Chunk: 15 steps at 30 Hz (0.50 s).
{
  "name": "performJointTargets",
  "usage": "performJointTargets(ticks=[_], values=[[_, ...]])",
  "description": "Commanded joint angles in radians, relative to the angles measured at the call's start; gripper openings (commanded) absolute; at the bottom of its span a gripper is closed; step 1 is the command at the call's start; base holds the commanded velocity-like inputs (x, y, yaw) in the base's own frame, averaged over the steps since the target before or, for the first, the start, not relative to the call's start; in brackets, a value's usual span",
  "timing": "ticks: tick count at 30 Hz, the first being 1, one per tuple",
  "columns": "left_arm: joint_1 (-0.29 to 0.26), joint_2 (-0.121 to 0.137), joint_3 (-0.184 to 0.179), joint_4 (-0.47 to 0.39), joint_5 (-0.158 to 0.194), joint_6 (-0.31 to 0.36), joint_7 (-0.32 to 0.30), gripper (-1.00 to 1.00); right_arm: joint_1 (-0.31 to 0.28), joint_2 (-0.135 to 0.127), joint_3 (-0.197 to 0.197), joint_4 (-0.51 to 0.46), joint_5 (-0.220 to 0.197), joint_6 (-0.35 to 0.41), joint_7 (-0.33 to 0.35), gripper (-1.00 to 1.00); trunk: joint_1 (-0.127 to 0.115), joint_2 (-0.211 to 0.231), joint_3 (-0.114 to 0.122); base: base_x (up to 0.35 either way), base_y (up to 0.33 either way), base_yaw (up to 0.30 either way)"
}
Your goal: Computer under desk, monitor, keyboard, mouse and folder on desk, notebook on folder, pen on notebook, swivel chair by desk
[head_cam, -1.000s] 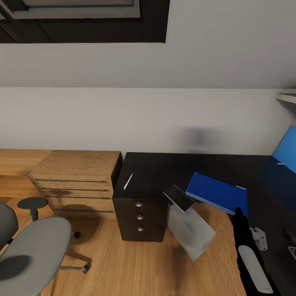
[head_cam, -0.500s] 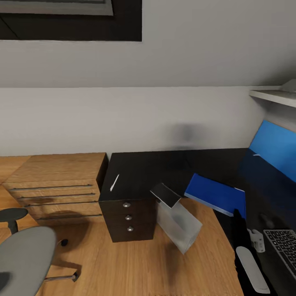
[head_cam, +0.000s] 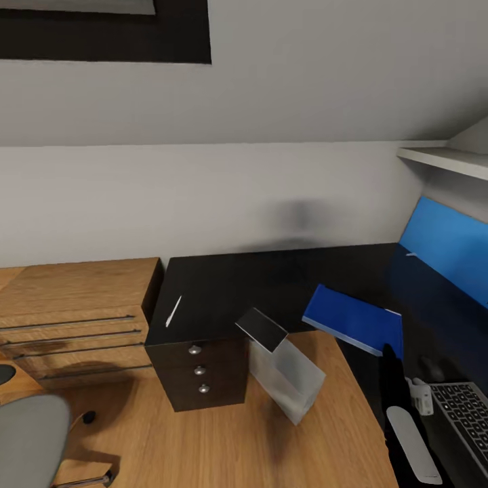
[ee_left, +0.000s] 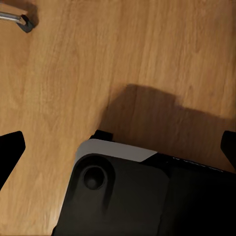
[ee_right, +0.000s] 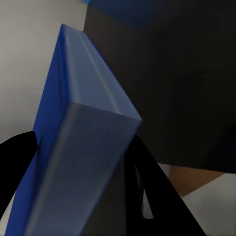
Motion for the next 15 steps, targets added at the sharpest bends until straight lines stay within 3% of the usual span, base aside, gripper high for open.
performJointTargets(ticks=[1, 6, 7, 12, 15], values=[[-0.001, 0.000, -0.009, 0.000, 0.007, -0.005, 0.007, 1.00, -0.001, -0.001, 0.001, -0.001, -0.008, -0.004, -0.001, -1.00, 0.001, -0.002, -0.002, 0.129, -0.042, -0.003], [-0.001, -0.001, -0.019, 0.001, 0.007, -0.006, 0.007, 1.00, -0.004, -0.005, 0.002, 0.002, -0.002, -0.005, 0.005, -1.00, 0.001, -0.002, -0.002, 0.039, -0.013, -0.001], [-0.001, -0.001, -0.021, 0.001, 0.007, -0.006, 0.007, 1.00, -0.027, -0.006, 0.003, 0.004, -0.002, -0.006, 0.002, -1.00, 0.001, -0.002, -0.002, 0.007, -0.002, 0.000], [-0.001, -0.002, -0.025, 0.001, 0.007, -0.006, 0.007, 1.00, -0.191, -0.008, 0.000, 0.078, -0.001, -0.013, -0.002, -1.00, 0.001, -0.002, -0.002, 0.002, -0.001, 0.000], [-0.001, -0.001, -0.025, 0.001, 0.007, -0.006, 0.007, 1.00, -0.368, -0.014, -0.001, 0.250, 0.000, -0.085, -0.002, -1.00, 0.001, -0.002, -0.002, 0.000, 0.000, 0.000]])
